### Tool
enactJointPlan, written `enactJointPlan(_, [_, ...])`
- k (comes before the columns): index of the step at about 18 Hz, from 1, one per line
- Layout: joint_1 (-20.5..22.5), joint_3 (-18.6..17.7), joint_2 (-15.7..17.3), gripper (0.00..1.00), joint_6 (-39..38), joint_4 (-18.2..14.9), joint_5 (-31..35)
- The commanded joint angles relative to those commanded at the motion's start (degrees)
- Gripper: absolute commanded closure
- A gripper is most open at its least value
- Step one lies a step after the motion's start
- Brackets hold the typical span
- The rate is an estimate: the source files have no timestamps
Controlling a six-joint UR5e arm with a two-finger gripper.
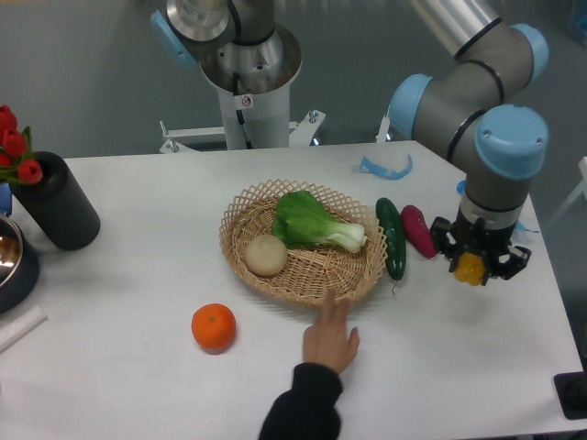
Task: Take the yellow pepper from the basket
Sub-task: 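Lift the yellow pepper out of the basket and carry it away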
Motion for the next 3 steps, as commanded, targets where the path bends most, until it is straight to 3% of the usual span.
enactJointPlan(3, [1.32,0.09,-0.09,0.69,2.47,0.0,-0.18])
